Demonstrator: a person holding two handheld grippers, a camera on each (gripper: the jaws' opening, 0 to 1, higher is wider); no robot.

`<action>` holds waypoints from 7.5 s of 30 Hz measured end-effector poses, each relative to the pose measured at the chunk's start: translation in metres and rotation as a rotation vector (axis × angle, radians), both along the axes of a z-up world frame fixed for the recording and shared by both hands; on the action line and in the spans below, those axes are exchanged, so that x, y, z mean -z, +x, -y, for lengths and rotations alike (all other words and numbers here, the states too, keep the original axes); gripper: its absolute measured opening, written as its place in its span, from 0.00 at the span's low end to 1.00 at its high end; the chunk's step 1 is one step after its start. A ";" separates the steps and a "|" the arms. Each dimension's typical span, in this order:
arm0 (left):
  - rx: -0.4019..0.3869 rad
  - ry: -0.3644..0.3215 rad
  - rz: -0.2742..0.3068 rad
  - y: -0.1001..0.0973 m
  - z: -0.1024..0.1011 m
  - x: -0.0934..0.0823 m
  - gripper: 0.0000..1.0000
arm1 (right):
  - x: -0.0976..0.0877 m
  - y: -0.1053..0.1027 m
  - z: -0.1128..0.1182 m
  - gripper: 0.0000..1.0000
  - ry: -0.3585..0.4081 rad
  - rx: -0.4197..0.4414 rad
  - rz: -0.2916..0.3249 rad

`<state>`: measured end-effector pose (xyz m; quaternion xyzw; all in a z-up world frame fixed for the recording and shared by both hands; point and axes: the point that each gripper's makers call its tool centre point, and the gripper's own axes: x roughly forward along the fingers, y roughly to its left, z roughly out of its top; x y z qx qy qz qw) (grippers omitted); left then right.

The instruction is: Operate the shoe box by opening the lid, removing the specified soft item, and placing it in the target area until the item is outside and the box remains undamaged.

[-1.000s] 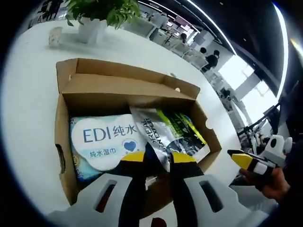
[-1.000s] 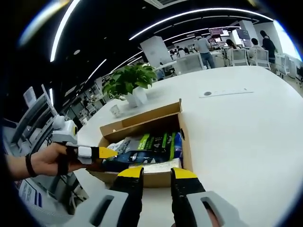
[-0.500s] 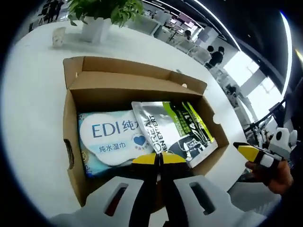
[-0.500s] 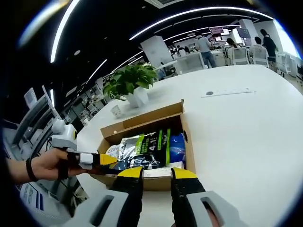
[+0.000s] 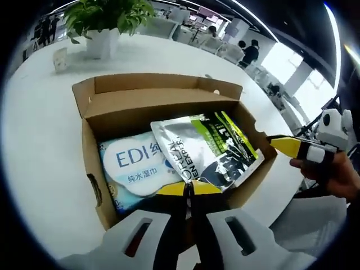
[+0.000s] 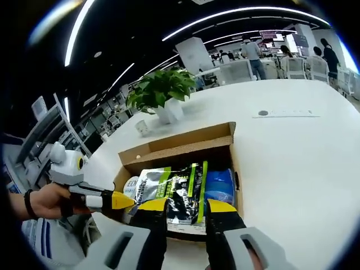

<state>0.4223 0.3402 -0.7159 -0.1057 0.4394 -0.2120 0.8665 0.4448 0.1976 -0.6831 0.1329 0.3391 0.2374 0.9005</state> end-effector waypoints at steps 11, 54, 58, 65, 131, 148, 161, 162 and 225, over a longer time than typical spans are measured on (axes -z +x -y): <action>0.025 0.014 0.002 0.001 -0.001 0.002 0.01 | 0.020 0.013 -0.010 0.29 -0.011 -0.007 -0.056; 0.053 0.043 -0.001 0.001 0.000 0.003 0.01 | 0.047 0.030 -0.023 0.25 -0.046 -0.061 -0.231; 0.049 0.042 -0.001 0.001 0.000 0.003 0.01 | 0.048 0.028 -0.025 0.22 -0.036 -0.064 -0.243; 0.050 0.051 0.003 0.002 0.000 0.002 0.01 | 0.045 0.027 -0.024 0.10 -0.038 -0.053 -0.213; 0.166 0.010 0.194 0.009 0.067 -0.077 0.00 | -0.034 0.000 0.054 0.00 0.080 0.116 -0.023; 0.232 -0.003 0.212 0.009 0.100 -0.085 0.00 | -0.037 -0.011 0.087 0.00 0.076 0.174 -0.014; 0.279 -0.009 0.212 0.006 0.125 -0.083 0.00 | -0.030 -0.021 0.113 0.00 0.078 0.214 -0.028; 0.283 -0.008 0.212 0.006 0.126 -0.083 0.00 | -0.030 -0.021 0.114 0.00 0.078 0.214 -0.028; 0.493 0.054 0.240 0.018 0.233 -0.076 0.00 | -0.018 -0.016 0.211 0.00 0.044 0.296 -0.058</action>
